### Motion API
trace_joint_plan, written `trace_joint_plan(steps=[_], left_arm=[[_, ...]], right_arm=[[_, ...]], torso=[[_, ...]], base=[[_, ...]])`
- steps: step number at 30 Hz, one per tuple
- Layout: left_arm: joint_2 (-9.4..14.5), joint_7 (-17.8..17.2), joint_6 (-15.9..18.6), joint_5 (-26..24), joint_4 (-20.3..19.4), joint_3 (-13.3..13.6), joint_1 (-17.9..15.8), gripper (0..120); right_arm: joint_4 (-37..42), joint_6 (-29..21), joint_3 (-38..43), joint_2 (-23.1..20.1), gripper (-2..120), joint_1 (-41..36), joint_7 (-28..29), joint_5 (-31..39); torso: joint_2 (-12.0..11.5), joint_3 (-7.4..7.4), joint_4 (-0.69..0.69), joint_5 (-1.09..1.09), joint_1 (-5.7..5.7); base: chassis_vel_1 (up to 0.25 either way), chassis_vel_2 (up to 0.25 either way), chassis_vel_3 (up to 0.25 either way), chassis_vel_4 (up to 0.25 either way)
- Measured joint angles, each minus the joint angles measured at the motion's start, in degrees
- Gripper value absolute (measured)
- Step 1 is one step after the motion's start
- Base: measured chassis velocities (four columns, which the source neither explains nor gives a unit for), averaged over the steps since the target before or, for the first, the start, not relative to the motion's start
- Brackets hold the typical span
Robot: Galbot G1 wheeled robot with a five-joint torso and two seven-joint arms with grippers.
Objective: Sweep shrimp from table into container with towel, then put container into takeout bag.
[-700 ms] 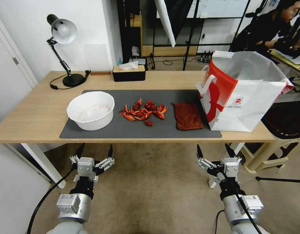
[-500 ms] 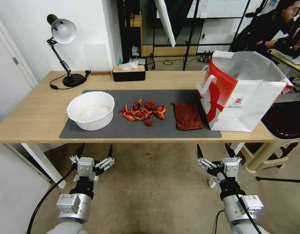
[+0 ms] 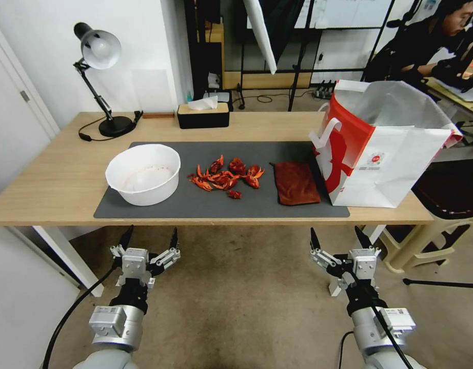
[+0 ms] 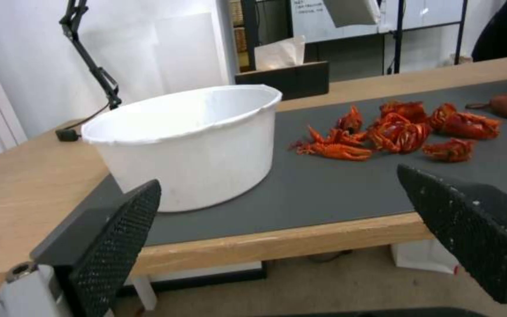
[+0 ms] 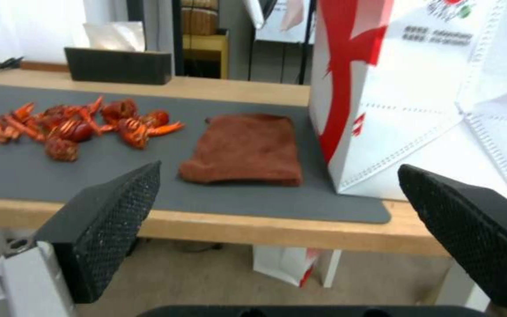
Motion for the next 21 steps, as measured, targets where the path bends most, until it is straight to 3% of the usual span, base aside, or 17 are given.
trace_joint_plan(steps=[15, 18, 21], left_arm=[[0.2, -0.3, 0.2, -0.6, 0.0, 0.0, 0.0, 100], [0.6, -0.7, 0.4, -1.4, 0.0, 0.0, 0.0, 100], [0.6, -0.8, 0.4, -1.6, 0.0, 0.0, 0.0, 100]], right_arm=[[0.1, -0.7, 0.0, -0.1, 100, -0.1, -0.7, 0.0], [0.8, -3.6, -0.2, -0.4, 100, -0.4, -3.5, 0.5], [0.6, -2.2, -0.1, -0.3, 100, -0.2, -2.1, 0.3]], torso=[[0.0, 0.0, 0.0, 0.0, 0.0], [0.0, 0.0, 0.0, 0.01, 0.0], [0.0, 0.0, 0.0, -0.01, 0.0]], base=[[0.0, 0.0, 0.0, 0.0], [0.0, 0.0, 0.0, 0.0], [0.0, 0.0, 0.0, 0.0]])
